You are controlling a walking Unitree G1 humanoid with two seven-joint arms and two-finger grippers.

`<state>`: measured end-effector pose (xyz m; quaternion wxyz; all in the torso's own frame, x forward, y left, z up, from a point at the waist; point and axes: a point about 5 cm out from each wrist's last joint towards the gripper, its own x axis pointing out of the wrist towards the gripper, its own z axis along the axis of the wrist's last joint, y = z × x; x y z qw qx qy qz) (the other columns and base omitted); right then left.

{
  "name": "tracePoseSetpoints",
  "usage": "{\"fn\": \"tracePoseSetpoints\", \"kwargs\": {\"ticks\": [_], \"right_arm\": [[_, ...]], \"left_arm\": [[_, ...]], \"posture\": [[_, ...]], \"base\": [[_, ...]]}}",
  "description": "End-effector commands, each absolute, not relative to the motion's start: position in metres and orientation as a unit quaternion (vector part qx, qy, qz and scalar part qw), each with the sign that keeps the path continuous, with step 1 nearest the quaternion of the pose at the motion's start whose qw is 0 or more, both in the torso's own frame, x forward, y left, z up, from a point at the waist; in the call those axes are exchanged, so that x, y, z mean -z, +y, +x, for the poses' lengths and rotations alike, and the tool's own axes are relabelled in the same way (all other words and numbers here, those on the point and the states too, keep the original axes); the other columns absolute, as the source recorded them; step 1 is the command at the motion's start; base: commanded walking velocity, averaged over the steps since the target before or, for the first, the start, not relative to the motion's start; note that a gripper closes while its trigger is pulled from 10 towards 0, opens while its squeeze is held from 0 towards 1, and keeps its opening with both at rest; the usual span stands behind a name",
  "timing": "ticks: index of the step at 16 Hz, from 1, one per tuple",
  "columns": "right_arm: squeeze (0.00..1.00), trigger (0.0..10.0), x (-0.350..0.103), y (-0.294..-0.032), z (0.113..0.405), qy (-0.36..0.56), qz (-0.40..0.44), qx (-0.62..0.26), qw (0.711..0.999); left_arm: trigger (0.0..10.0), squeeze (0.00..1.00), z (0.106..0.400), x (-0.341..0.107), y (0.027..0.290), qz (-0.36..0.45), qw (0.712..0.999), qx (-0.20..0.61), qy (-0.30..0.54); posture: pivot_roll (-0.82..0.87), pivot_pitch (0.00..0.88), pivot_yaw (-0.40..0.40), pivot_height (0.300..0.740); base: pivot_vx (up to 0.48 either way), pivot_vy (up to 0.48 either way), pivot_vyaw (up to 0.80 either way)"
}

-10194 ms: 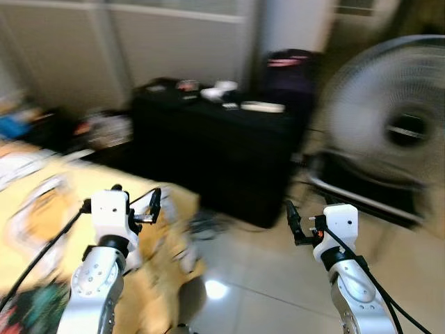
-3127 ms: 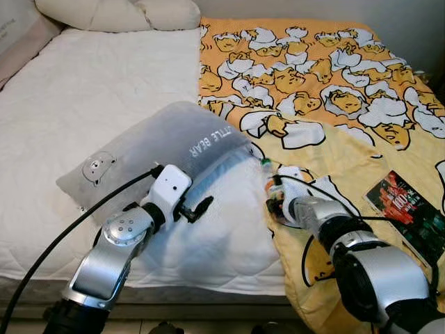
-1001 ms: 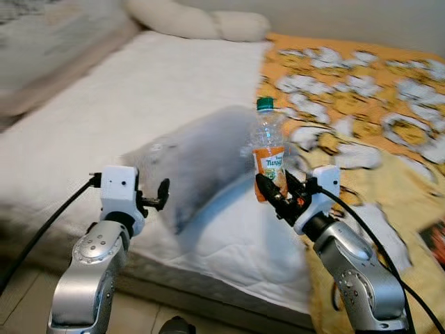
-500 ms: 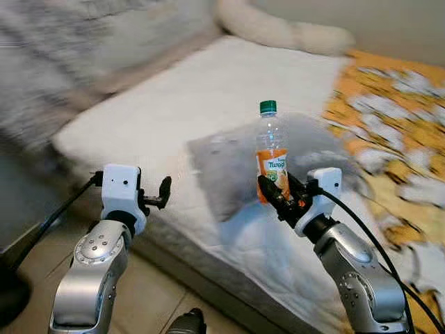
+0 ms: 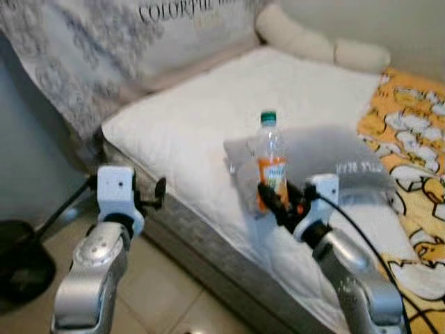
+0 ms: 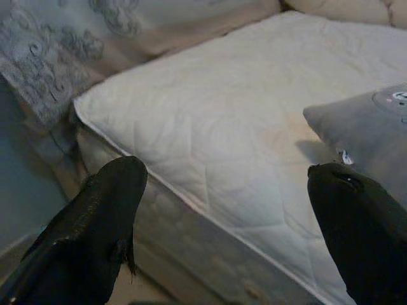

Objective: Clean up the room

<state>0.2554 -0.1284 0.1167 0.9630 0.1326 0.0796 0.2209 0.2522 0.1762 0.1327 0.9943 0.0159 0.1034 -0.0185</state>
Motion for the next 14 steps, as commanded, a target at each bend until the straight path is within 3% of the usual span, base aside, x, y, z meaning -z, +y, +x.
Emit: {"fn": "tracePoseSetpoints", "kwargs": {"ticks": [1,4,12,14], "right_arm": [[0.00,10.0,-0.118,-0.131,0.256,0.080,0.130,-0.213,0.965],[0.00,10.0,-0.117,-0.132,0.257,0.084,0.112,-0.208,0.968],[0.00,10.0,-0.107,-0.130,0.255,0.105,0.091,-0.203,0.969],[0.00,10.0,-0.104,-0.134,0.256,0.105,0.093,-0.172,0.975]], "left_arm": [[10.0,0.00,0.253,-0.132,0.173,0.023,0.994,0.022,0.106],[10.0,0.00,0.255,-0.136,0.177,0.028,0.996,0.003,0.084],[10.0,0.00,0.254,-0.135,0.177,0.048,0.996,0.010,0.079],[10.0,0.00,0.253,-0.137,0.178,0.050,0.996,0.010,0.075]], "posture": [[-0.05,0.000,-0.001,0.740],[-0.07,0.008,0.004,0.740],[-0.05,0.013,-0.001,0.740],[-0.05,0.010,0.000,0.740]], "base": [[0.000,0.000,0.80],[0.000,0.000,0.80],[0.330,0.000,0.80],[0.392,0.000,0.00]]}}
